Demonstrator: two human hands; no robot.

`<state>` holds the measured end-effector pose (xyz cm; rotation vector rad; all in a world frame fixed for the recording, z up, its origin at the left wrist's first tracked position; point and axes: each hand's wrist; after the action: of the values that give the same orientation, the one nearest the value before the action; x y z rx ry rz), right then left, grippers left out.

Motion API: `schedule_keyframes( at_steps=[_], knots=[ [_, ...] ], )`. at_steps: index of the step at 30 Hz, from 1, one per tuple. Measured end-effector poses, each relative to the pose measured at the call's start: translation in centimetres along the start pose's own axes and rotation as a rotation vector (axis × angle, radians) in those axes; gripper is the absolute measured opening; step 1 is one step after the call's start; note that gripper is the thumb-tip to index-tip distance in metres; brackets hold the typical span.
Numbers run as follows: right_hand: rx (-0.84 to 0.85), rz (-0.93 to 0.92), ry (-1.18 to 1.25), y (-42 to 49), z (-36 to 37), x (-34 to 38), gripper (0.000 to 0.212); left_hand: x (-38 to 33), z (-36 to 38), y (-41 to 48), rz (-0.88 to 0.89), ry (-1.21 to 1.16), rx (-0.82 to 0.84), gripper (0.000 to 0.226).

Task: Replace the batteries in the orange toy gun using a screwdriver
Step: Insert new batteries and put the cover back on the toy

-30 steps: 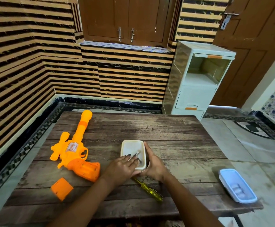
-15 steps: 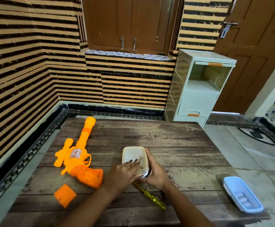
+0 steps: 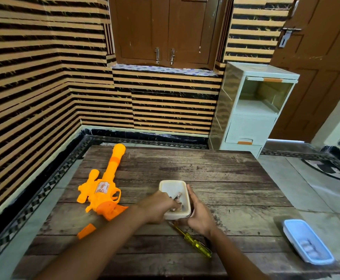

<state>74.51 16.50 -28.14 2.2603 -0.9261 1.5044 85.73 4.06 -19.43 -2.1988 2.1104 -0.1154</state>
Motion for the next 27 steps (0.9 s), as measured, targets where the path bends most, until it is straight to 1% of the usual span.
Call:
schedule_keyframes(
  at_steps=[2, 3, 4, 6, 11, 15, 18, 22, 24, 27],
  knots=[
    [-0.017, -0.059, -0.062, 0.0, 0.1, 0.0, 0.106, 0.4, -0.4, 0.4, 0.029, -0.019, 0.019, 0.052],
    [-0.025, -0.073, -0.090, -0.1, 0.0, 0.2, 0.109, 0.5, -0.7, 0.6, 0.046, -0.022, 0.028, 0.054],
    [-0.031, -0.070, -0.111, -0.1, -0.1, 0.3, 0.117, 0.7, -0.9, 0.9, 0.063, -0.025, 0.037, 0.056],
    [-0.035, -0.036, -0.165, -0.1, -0.2, 0.2, 0.125, 1.0, -1.3, 1.1, 0.088, -0.044, 0.066, 0.058],
    [-0.052, -0.042, -0.153, -0.1, -0.3, 0.4, 0.123, 1.3, -2.2, 0.8, 0.120, -0.109, 0.076, 0.057],
    [-0.061, -0.047, -0.094, -0.1, -0.2, 0.3, 0.117, 1.9, -3.4, 0.6, 0.141, -0.226, 0.032, 0.048],
    [-0.094, -0.042, -0.023, -0.3, -0.1, 0.0, 0.098, 3.6, -4.0, 0.6, 0.068, -0.472, -0.126, 0.040],
    [-0.112, -0.046, -0.017, -0.6, -0.1, -0.1, 0.078, 4.7, -3.9, 0.9, -0.111, -0.823, -0.370, 0.034],
    [-0.126, -0.070, -0.038, -0.9, -0.1, 0.1, 0.068, 4.7, -3.7, 1.5, -0.199, -0.901, -0.521, 0.031],
    [-0.175, -0.139, -0.065, -1.0, -0.1, 0.1, 0.057, 5.6, -3.4, 2.9, -0.407, -0.949, -0.731, 0.029]
  ],
)
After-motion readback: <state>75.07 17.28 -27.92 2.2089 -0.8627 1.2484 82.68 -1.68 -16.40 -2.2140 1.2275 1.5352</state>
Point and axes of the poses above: each hand's wrist, its own y-axis towards the middle knuckle, its own z-axis out of the palm, x = y × z, and after that the axes turned 4 degrees about -x, right-handed
